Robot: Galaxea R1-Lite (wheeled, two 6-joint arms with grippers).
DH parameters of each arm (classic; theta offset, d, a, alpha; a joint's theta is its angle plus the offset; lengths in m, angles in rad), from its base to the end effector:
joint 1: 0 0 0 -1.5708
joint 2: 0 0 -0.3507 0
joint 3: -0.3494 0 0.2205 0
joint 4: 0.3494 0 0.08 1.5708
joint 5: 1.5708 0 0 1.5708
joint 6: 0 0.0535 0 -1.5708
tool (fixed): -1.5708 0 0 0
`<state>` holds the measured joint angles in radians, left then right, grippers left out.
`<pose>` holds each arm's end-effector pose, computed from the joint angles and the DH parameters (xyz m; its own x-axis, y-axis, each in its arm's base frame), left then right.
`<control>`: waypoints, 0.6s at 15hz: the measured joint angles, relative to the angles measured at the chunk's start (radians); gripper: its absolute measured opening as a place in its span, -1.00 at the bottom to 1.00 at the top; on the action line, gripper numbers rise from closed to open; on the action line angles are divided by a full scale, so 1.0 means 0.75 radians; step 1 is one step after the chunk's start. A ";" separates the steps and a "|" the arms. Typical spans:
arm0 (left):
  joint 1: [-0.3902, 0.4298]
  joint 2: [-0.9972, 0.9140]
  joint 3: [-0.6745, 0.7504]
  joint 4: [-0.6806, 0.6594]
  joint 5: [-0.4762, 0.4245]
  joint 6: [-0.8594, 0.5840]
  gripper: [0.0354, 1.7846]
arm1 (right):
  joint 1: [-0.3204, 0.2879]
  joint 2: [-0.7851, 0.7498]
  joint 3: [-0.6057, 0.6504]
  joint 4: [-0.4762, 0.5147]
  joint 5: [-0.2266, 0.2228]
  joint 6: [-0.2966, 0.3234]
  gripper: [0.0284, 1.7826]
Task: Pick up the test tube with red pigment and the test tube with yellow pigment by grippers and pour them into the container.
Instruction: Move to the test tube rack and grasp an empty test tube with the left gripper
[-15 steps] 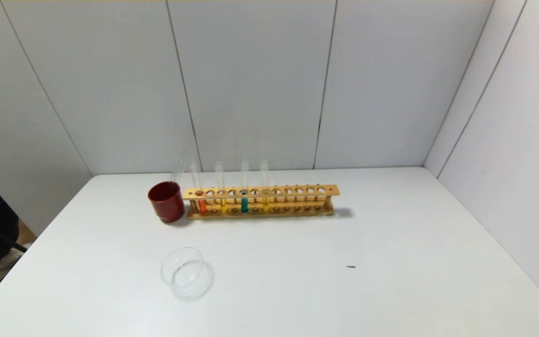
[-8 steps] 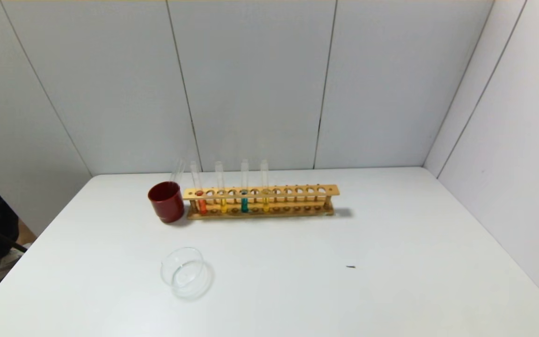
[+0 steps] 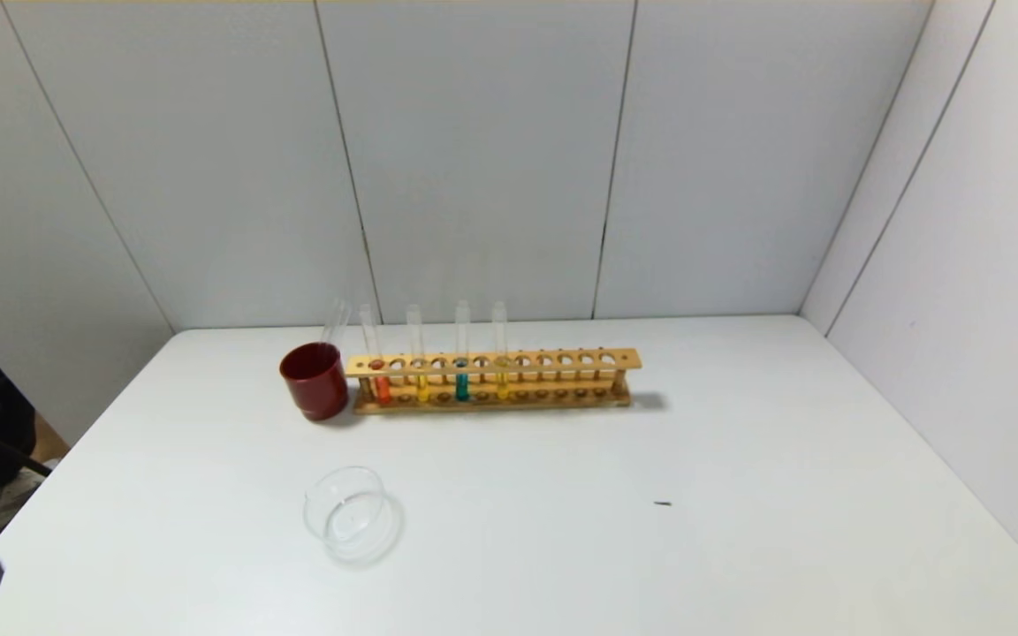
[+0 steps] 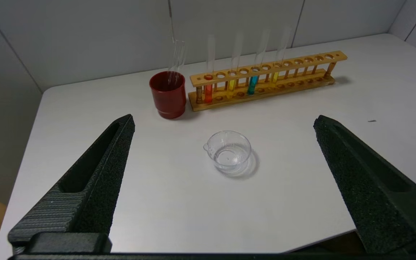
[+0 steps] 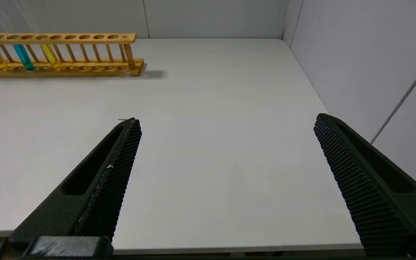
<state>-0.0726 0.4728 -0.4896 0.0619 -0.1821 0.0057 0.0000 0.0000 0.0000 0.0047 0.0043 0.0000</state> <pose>0.0254 -0.0116 0.2327 0.9667 -0.2519 -0.0443 0.2520 0.9677 -0.0025 -0.0100 0.0002 0.0749 1.0000 0.0043 -0.0047 -0.0043 1.0000 0.0000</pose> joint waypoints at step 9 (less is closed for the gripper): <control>-0.097 1.234 -0.509 -0.462 -0.009 -0.005 0.96 | 0.000 0.000 0.000 0.000 -0.001 0.001 0.96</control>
<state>-0.1451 1.3983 -0.8713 -0.2847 -0.1889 0.0019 0.0000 0.0000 0.0000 0.0047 0.0038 0.0004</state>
